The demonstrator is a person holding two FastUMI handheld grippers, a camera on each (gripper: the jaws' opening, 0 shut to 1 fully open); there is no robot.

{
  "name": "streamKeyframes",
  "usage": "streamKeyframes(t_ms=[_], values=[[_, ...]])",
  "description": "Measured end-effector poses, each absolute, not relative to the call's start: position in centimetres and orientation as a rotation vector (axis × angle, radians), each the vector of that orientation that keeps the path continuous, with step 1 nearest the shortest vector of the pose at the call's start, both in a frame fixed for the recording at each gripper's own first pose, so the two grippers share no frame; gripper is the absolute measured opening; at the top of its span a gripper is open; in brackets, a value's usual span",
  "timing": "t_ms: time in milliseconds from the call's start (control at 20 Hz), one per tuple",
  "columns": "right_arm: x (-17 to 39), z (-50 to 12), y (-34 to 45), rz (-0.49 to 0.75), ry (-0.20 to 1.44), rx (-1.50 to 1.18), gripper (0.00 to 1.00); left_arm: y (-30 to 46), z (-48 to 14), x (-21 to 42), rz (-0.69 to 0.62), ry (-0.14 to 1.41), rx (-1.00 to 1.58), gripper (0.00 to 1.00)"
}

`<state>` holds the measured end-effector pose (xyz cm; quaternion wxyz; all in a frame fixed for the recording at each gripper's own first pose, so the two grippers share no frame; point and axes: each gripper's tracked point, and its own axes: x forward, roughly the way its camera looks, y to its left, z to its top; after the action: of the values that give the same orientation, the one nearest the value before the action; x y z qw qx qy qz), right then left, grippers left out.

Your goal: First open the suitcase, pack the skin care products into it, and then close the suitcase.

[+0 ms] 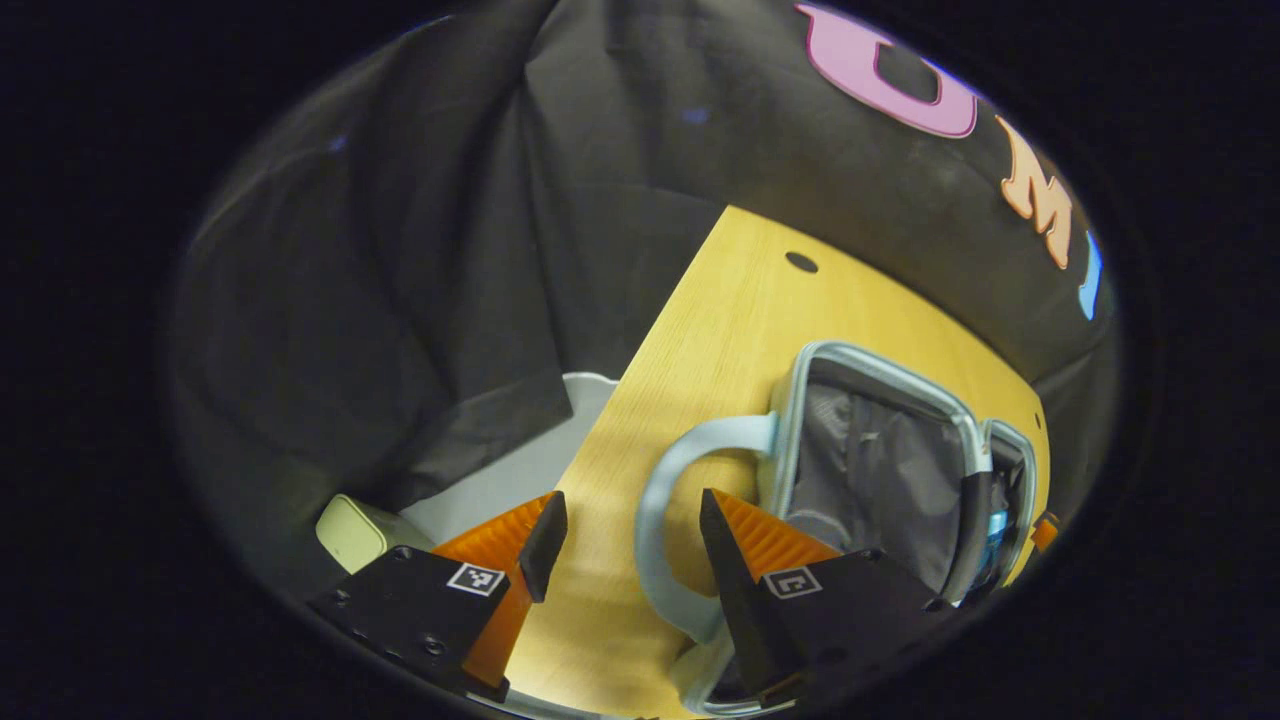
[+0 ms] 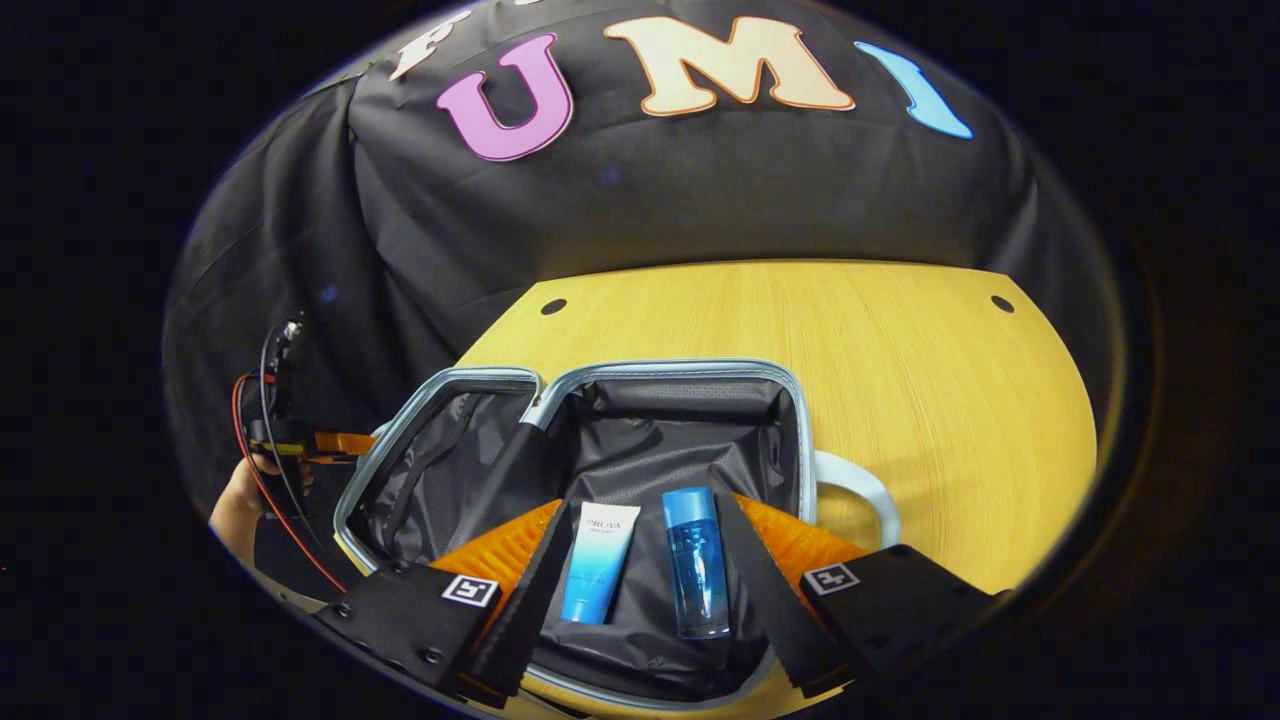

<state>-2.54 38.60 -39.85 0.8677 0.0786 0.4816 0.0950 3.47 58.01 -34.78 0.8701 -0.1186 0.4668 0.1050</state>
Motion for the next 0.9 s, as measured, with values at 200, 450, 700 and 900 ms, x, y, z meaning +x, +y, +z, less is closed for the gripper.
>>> streamKeyframes(t_ms=[200, 450, 700, 900], values=[[-2.4, -39.4, 38.4, 0.213, 0.993, 0.145, 0.95, 56.4, -36.7, 4.0, 0.172, 1.052, -0.271, 0.32], [-1.7, -38.1, 37.2, 0.232, 0.941, 0.124, 0.95, 56.0, -32.9, 4.1, 0.198, 0.975, -0.203, 0.01], [-1.4, -36.0, 36.4, 0.295, 0.91, 0.18, 0.95, 54.3, -24.2, 3.8, 0.19, 0.85, -0.067, 0.0], [-1.2, -33.8, 34.2, 0.351, 0.859, 0.156, 0.94, 50.9, -17.7, 3.4, 0.173, 0.766, -0.034, 0.0]])
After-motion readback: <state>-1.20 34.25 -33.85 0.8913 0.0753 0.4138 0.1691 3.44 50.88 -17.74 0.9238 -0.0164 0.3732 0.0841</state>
